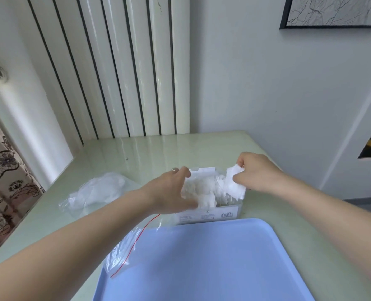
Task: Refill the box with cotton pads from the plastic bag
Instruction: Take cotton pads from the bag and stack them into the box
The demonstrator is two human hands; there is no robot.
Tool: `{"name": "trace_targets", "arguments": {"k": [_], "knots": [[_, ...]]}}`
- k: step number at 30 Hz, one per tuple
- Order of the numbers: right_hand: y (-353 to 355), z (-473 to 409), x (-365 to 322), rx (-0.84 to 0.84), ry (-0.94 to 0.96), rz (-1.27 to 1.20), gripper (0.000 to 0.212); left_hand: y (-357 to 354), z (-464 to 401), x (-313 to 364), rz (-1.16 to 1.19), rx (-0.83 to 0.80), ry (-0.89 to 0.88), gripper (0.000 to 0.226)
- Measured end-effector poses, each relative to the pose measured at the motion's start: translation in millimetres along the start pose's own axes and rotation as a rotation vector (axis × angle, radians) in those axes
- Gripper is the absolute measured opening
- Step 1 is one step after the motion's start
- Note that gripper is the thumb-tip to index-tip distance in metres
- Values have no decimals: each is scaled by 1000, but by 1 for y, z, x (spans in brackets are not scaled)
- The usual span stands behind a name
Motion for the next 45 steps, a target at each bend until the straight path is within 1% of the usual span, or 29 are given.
{"name": "trace_targets", "arguments": {"k": [2, 3, 4, 6, 8, 10, 12, 15, 16, 18, 20, 21, 23, 25, 27, 28, 31, 33, 35, 37, 39, 41, 43, 44, 45], "knots": [[-8, 4, -12, -5, 104, 100, 11, -7, 2, -6, -175, -22, -8, 81], [-17, 7, -18, -10, 150, 134, 12, -10, 1, -10, -239, -31, 2, 83], [-27, 11, -24, -21, 197, 156, 15, -13, 1, -13, -288, -45, 19, 83], [-46, 17, -32, -52, 252, 187, 9, -20, 1, -20, -334, -96, 62, 79], [-55, 19, -36, -69, 267, 172, 10, -25, 1, -22, -296, -124, 103, 73], [-57, 15, -35, -82, 268, 195, 8, -26, 0, -22, -224, -110, 118, 69], [-56, 13, -36, -131, 277, 259, 13, -27, -2, -20, -184, -106, 114, 69], [-58, 9, -41, -157, 305, 376, 8, -26, -3, -19, -168, -110, 110, 69], [-62, 9, -42, -175, 299, 373, 12, -26, -3, -18, -165, -109, 108, 70], [-75, 10, -42, -269, 255, 316, 16, -26, -2, -17, -160, -107, 103, 77], [-82, 12, -39, -348, 186, 224, 30, -26, -3, -15, -163, -102, 97, 85], [-83, 12, -37, -362, 142, 172, 37, -26, -3, -16, -165, -98, 98, 86], [-82, 10, -32, -345, 85, 129, 42, -26, -3, -16, -165, -97, 99, 86], [-83, 11, -33, -290, 112, 197, 34, -26, -2, -17, -160, -100, 99, 85], [-83, 10, -37, -215, 144, 294, 17, -26, -1, -17, -149, -105, 102, 85], [-83, 10, -39, -198, 137, 301, 16, -27, -1, -18, -142, -107, 105, 85], [-91, 10, -34, -258, 45, 192, 39, -28, -1, -17, -144, -111, 110, 84], [-95, 10, -30, -284, -34, 73, 43, -28, 0, -17, -157, -112, 112, 85], [-97, 10, -23, -303, -110, -24, 39, -29, -1, -16, -159, -115, 114, 81], [-102, 11, -22, -360, -136, -28, 33, -29, -1, -15, -163, -105, 112, 69], [-105, 12, -26, -403, -147, -23, 29, -29, -1, -14, -167, -97, 114, 66], [-102, 14, -31, -424, -136, 27, 29, -31, 2, -16, -149, -117, 128, 73], [-92, 18, -38, -445, -86, 112, 30, -25, 8, -20, -79, -145, 156, 83], [-84, 20, -42, -422, -38, 146, 27, -17, 10, -23, -28, -141, 169, 89], [-75, 23, -48, -363, 26, 169, 22, -5, 14, -28, 34, -116, 184, 92]]}}
Point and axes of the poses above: each hand's wrist, its own z-axis away from the middle knuckle, its own y-axis out of the back of the hand, x = y × z, the point moved 8 cm from there along -z, towards the middle knuckle, and after that the axes turned 11 degrees about x, right-handed, at the moved point
